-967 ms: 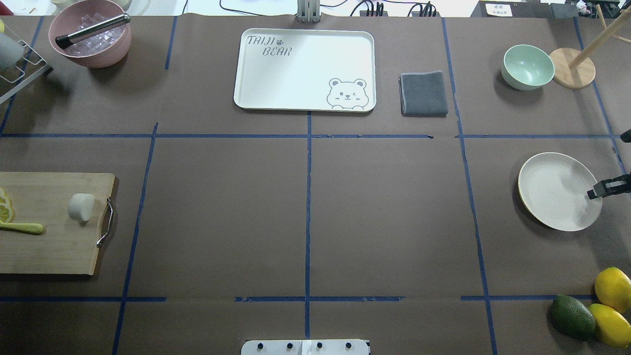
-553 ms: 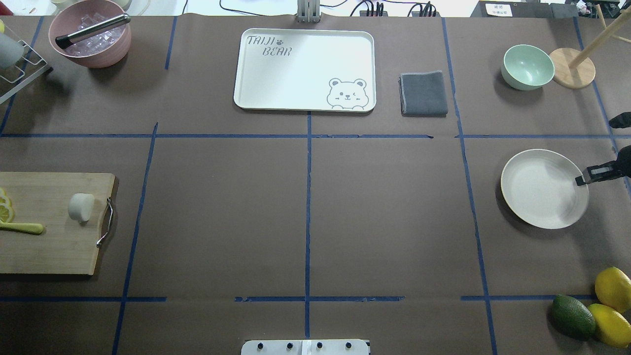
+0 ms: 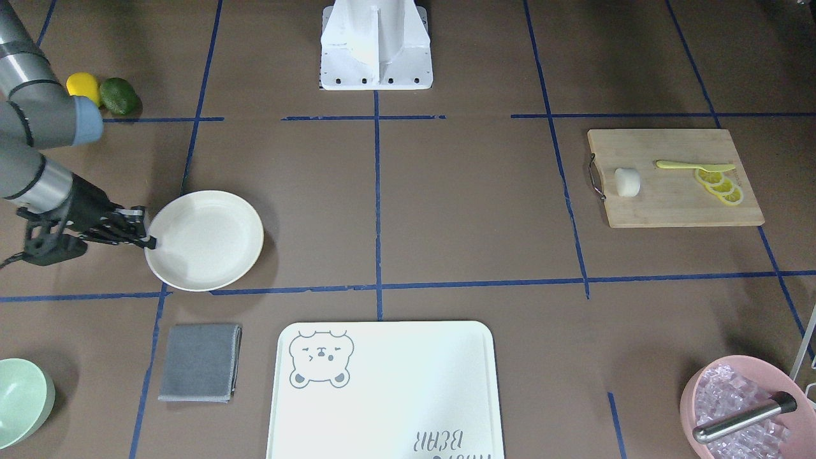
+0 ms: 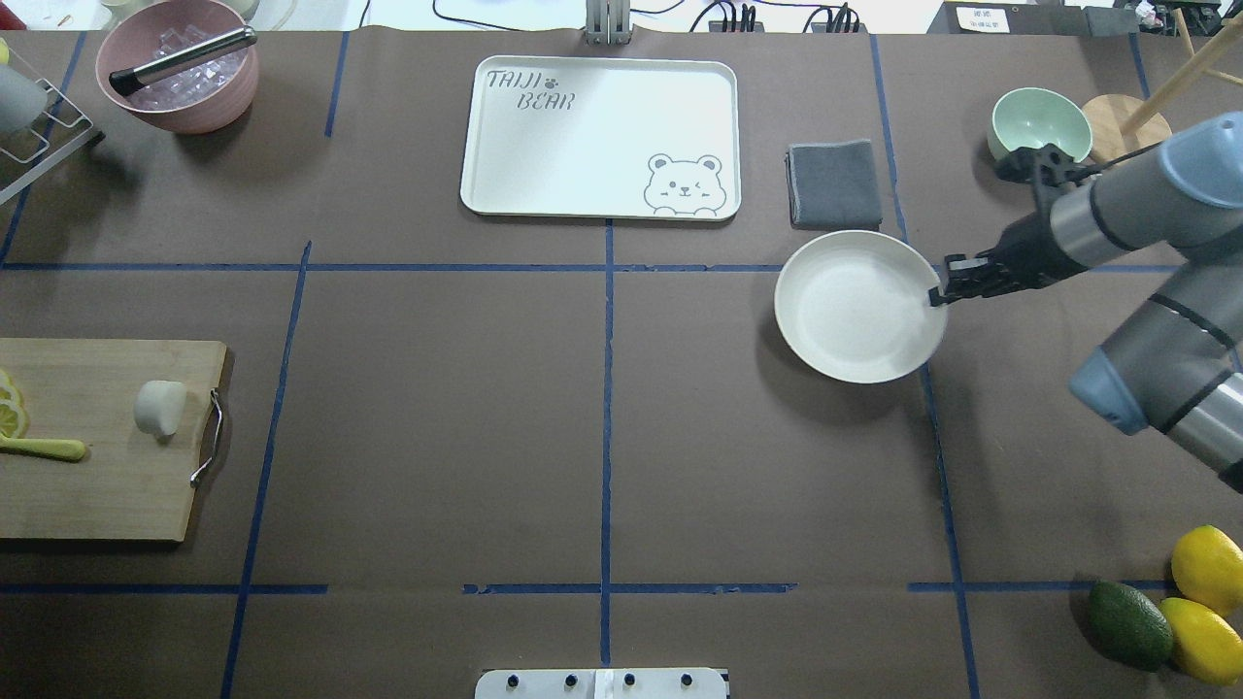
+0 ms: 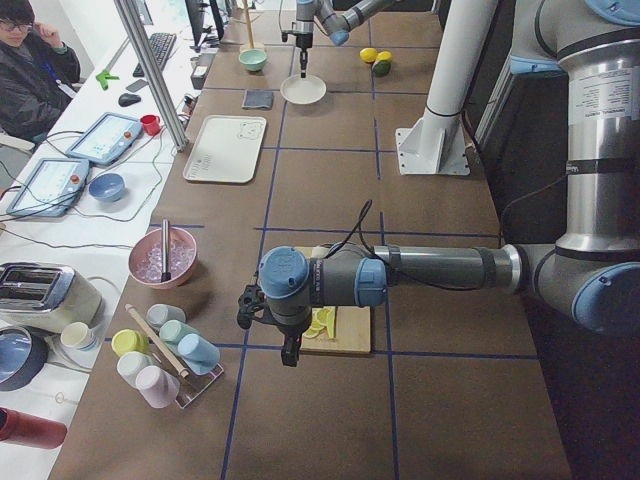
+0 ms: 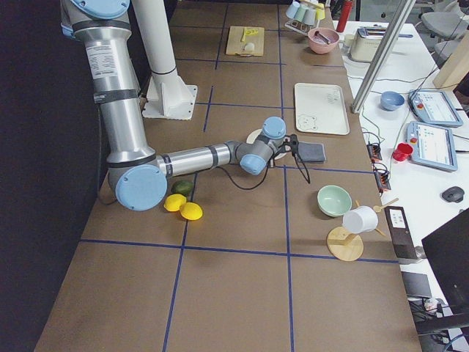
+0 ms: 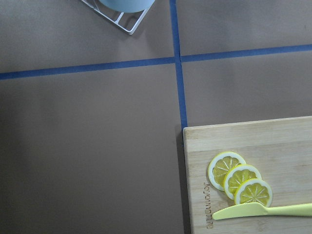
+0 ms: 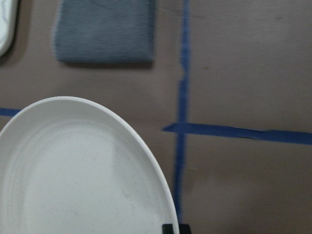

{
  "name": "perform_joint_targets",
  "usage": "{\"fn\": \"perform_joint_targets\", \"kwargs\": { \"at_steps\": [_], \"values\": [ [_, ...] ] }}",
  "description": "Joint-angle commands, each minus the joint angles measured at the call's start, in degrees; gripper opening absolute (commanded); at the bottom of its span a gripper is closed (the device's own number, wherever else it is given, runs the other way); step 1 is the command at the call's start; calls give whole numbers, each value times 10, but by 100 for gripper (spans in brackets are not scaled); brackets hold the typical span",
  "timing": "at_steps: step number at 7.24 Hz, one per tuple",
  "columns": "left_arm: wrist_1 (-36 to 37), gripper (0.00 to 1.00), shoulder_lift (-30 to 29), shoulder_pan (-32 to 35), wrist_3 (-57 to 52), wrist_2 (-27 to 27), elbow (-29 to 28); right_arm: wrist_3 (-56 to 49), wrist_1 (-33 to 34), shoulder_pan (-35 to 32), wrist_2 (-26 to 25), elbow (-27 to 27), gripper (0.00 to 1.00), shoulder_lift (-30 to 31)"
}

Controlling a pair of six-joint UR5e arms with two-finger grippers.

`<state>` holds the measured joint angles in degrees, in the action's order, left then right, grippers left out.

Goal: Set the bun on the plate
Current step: 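Drag the white plate with the right gripper toward the table centre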

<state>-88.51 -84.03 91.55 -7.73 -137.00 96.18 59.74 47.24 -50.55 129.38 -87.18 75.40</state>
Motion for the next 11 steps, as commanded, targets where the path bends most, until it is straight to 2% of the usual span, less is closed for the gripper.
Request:
{"fn": "perform_joint_targets", "kwargs": {
  "at_steps": [1,2,3,5,6,7,9,11],
  "values": [
    [0,100,-1,-1,0,0,-2,129,9,139,-157,4,1,-99],
    [0,100,-1,-2,0,0,-4,155,9,165,-184,4,1,-124],
    [0,100,-1,-3,0,0,-5,185,10,178,-187,3,1,-144],
    [-1,100,-2,-8,0,0,-3,198,31,213,-233,3,5,-153],
    [0,100,-3,-8,0,0,-3,198,31,215,-234,3,39,-152],
    [-1,100,-3,-9,0,0,-3,198,39,215,-236,1,98,-153],
    [0,100,-3,-12,0,0,-3,196,78,191,-228,-4,99,-154],
    [-1,100,-2,-12,0,0,-2,152,156,102,-111,-9,99,-148]
  ]
}}
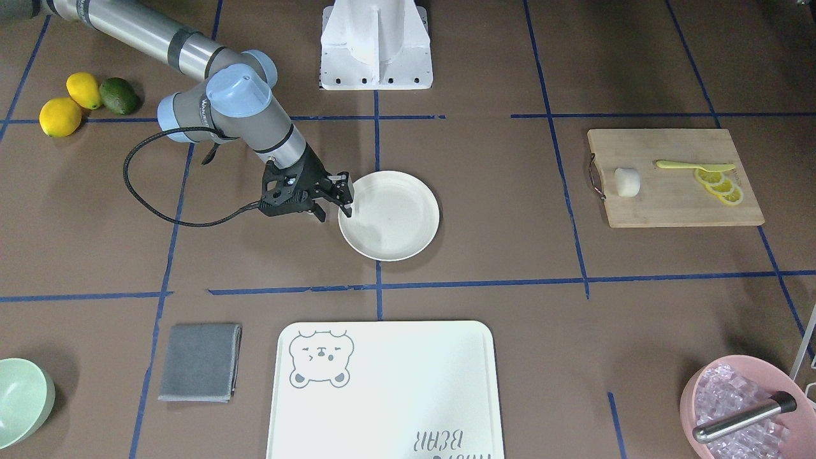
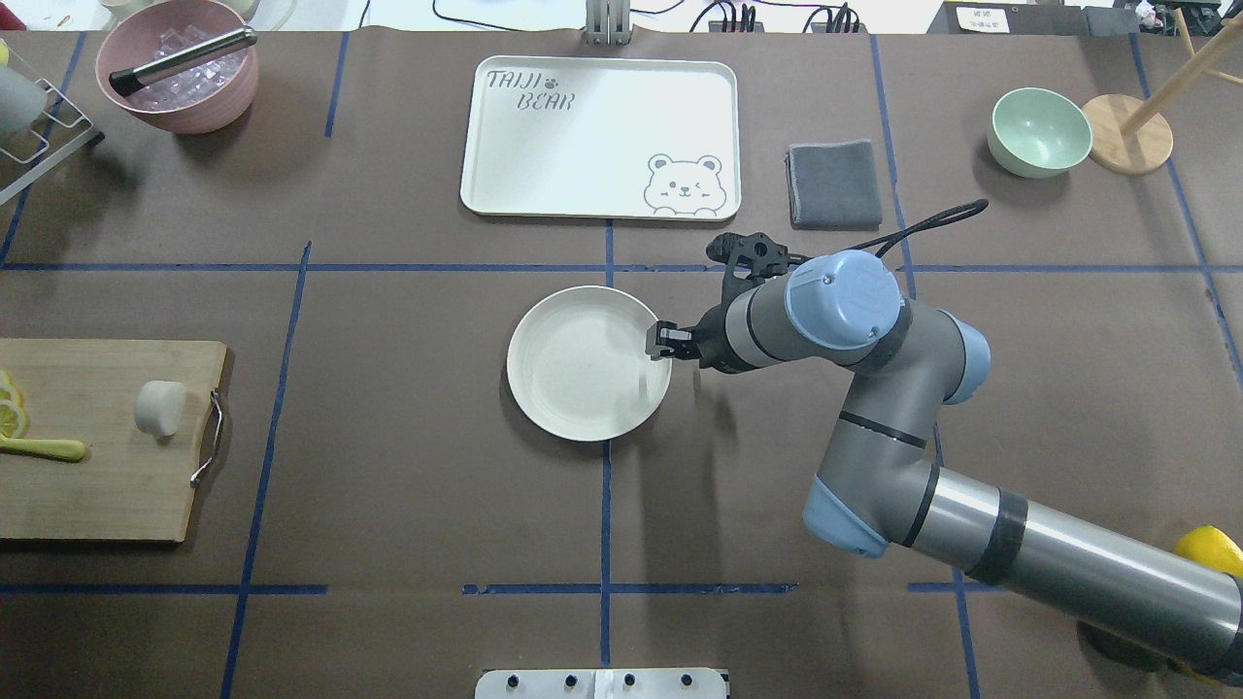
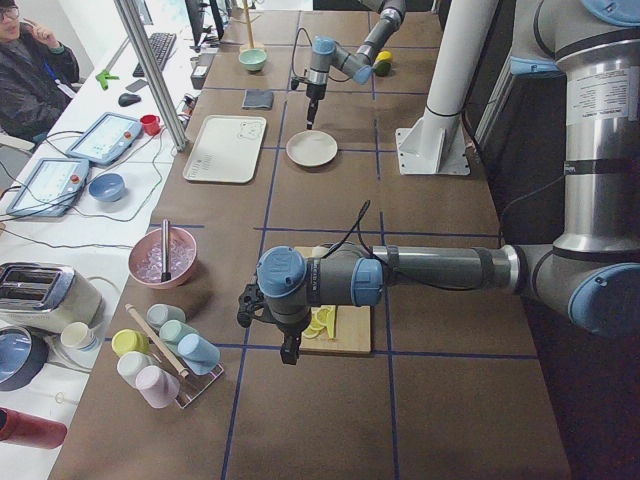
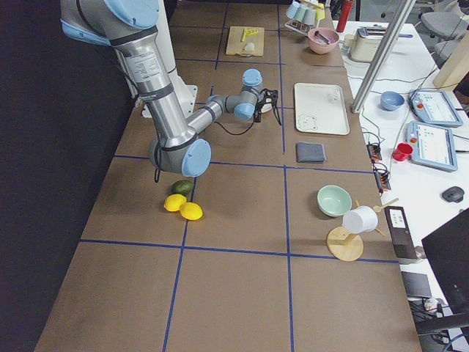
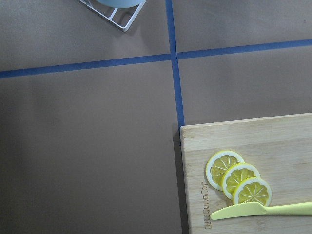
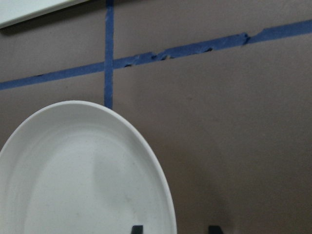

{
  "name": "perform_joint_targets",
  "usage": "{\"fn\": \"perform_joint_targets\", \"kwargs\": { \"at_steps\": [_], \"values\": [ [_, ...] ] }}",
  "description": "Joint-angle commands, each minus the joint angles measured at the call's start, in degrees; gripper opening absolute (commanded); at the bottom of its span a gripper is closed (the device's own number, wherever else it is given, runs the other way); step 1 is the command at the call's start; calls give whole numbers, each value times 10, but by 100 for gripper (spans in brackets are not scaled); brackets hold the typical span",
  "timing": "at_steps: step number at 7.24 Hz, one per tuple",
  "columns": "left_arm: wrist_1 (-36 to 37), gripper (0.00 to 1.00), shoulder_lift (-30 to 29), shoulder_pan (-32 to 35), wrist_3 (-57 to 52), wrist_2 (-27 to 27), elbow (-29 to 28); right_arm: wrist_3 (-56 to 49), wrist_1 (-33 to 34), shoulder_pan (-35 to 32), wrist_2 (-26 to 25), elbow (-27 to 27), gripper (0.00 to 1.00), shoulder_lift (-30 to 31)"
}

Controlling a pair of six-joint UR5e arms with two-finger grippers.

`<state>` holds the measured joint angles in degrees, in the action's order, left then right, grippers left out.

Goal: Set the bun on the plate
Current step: 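Release the plate and withdraw the right arm out of view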

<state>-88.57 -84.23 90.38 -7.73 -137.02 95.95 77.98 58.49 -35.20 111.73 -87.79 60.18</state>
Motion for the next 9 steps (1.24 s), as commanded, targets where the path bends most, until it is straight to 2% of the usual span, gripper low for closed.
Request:
{"fn": "perform_joint_targets", "kwargs": {
  "at_steps": [1,3,5,7,9],
  "values": [
    [1,100,0,0,0,0,0,-101,82,-100,96,-7,99,15],
    [0,100,0,0,0,0,2,-257,145,-185,138,-33,99,59],
    [0,100,0,0,0,0,3,-440,158,-296,203,-43,99,146],
    [0,100,-1,0,0,0,3,-634,164,-408,247,-41,99,224],
    [0,100,-1,0,0,0,3,-801,232,-509,259,-43,99,269]
  ]
}}
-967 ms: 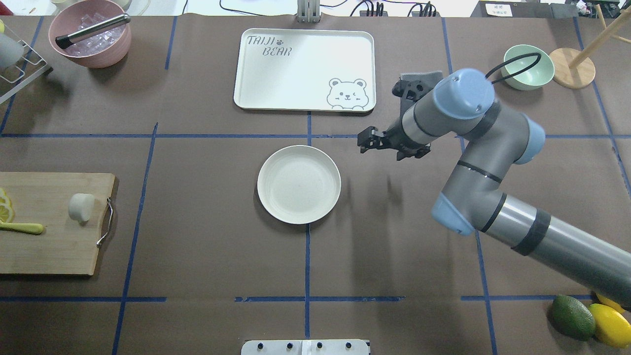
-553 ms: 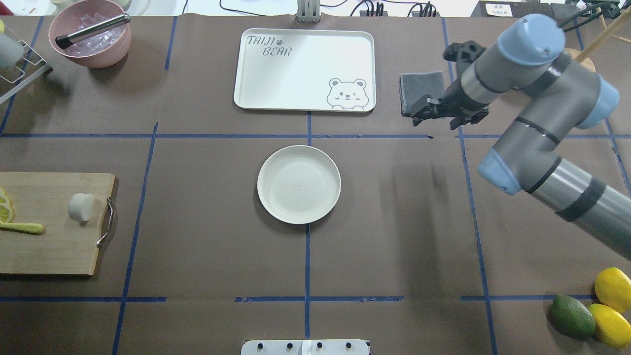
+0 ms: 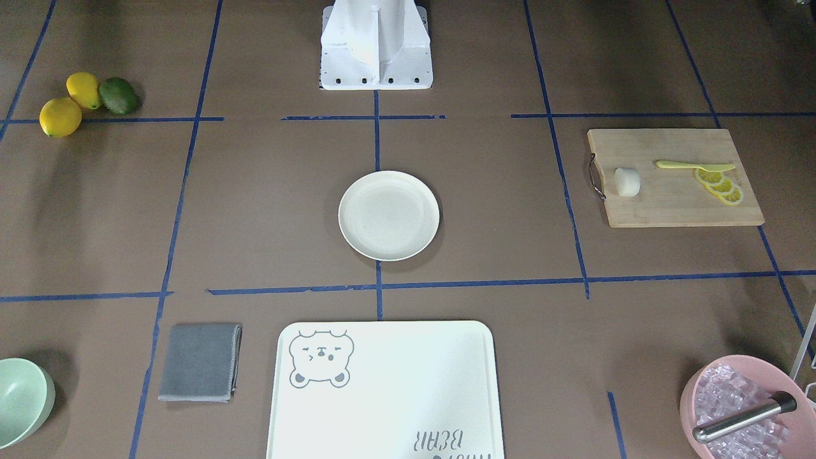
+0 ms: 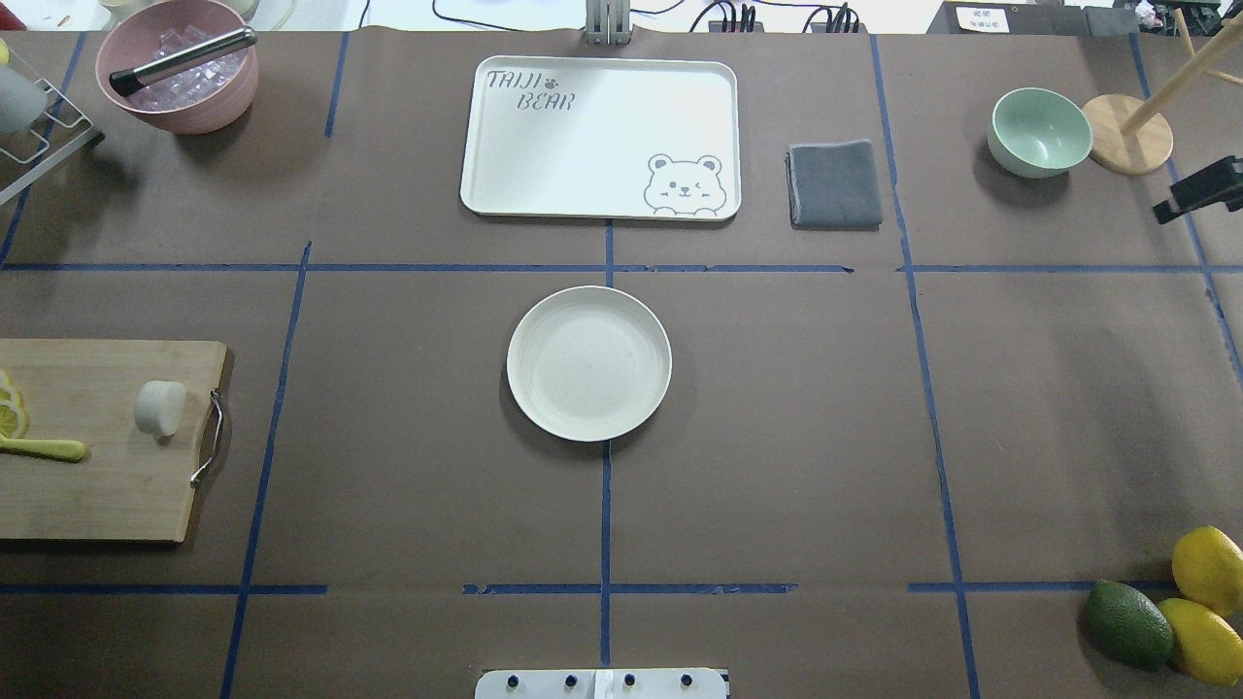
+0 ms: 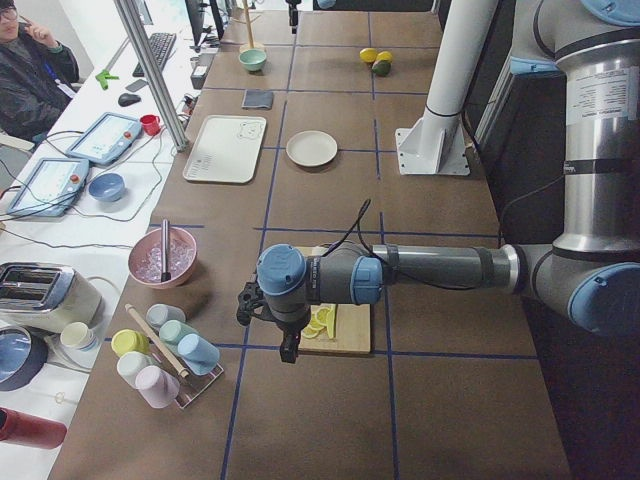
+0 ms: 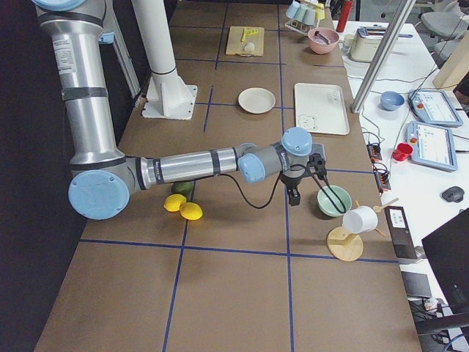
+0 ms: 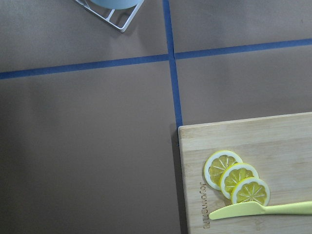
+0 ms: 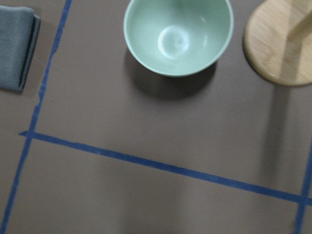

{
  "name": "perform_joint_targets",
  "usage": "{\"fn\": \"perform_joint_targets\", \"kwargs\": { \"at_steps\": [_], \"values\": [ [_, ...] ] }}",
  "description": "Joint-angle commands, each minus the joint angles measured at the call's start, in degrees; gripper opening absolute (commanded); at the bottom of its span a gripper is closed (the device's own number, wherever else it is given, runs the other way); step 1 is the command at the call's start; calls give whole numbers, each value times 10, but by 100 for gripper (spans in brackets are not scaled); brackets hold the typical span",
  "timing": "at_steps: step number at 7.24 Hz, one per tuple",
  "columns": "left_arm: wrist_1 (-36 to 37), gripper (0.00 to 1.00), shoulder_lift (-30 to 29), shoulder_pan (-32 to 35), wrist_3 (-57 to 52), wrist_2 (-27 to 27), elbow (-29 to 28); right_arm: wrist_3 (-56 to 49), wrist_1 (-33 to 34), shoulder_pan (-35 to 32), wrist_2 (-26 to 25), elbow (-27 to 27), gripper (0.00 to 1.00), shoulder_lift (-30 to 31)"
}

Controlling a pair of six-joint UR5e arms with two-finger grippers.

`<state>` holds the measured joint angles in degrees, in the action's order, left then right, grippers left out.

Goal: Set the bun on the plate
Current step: 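Release the plate and withdraw the right arm out of view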

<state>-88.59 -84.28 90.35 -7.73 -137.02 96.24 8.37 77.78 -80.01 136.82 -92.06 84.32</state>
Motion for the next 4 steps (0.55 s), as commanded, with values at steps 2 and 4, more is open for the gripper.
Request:
{"fn": "perform_joint_targets", "kwargs": {
  "at_steps": [2,4],
  "values": [
    [0,100,0,0,0,0,-1,-212,112,-139,6,0,99,69],
    [0,100,0,0,0,0,0,-202,114,-153,-14,-1,99,91]
  ]
}}
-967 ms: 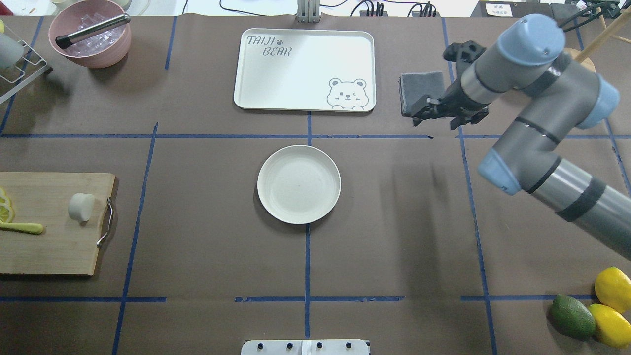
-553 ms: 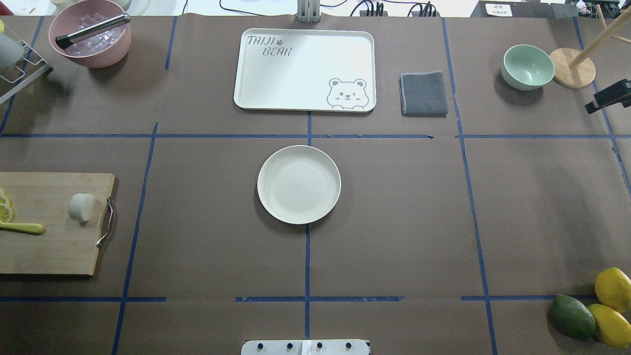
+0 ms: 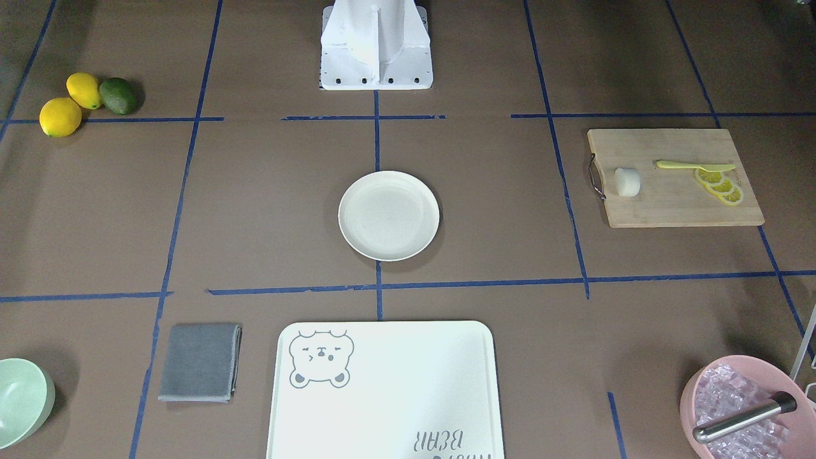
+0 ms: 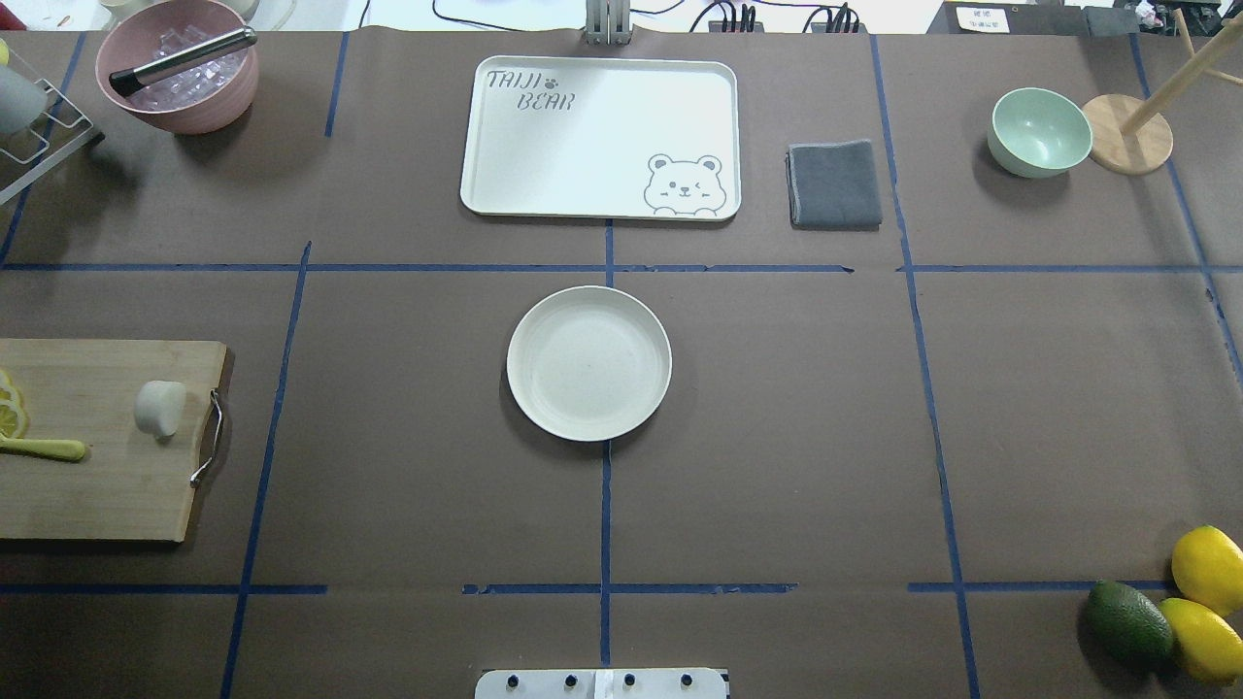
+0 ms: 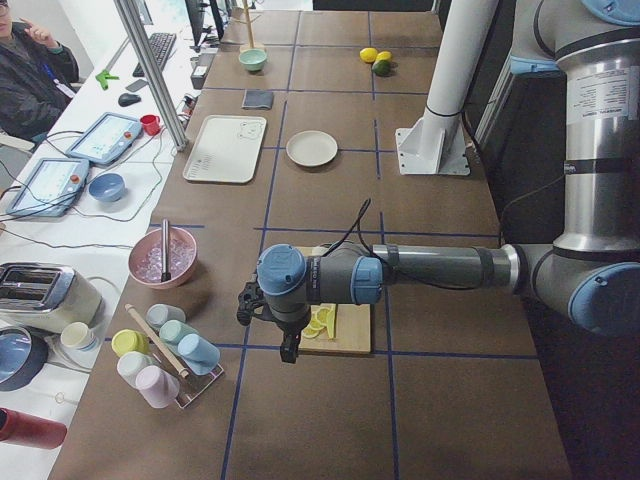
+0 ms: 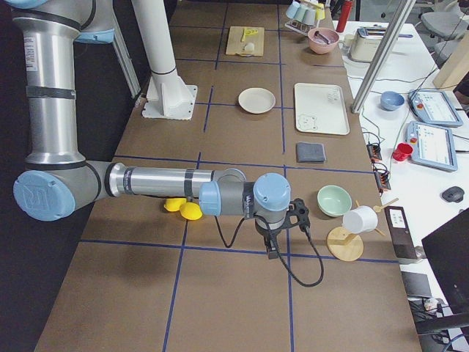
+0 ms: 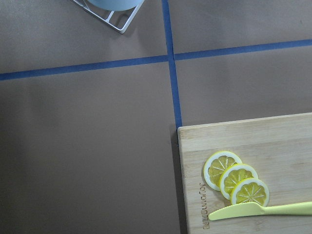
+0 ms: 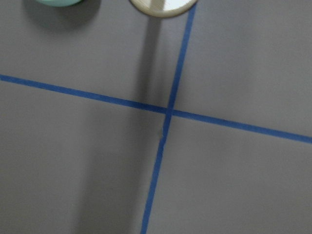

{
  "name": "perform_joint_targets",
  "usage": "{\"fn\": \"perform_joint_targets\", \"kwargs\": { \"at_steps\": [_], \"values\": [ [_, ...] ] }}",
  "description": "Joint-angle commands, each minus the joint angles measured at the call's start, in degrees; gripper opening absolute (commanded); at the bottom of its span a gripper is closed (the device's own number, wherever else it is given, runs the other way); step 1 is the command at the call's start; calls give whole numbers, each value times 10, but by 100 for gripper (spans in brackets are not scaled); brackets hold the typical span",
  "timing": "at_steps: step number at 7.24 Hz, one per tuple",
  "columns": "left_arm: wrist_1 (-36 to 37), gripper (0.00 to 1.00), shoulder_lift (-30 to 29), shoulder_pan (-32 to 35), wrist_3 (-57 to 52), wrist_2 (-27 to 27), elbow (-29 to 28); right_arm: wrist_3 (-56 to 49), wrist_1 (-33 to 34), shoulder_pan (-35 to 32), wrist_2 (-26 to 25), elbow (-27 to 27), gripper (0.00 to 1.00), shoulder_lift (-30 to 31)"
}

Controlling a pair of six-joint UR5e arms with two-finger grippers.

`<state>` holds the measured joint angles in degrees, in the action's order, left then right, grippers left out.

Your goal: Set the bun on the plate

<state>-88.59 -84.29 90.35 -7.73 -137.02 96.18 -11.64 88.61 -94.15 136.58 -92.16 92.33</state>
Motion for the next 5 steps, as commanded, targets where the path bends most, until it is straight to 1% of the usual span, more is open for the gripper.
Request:
{"fn": "perform_joint_targets", "kwargs": {
  "at_steps": [1,5],
  "values": [
    [0,100,1,0,0,0,1,-1,4,-10,-13,0,99,10],
    [3,100,-7,0,8,6,1,-1,-1,-9,-8,0,99,14]
  ]
}}
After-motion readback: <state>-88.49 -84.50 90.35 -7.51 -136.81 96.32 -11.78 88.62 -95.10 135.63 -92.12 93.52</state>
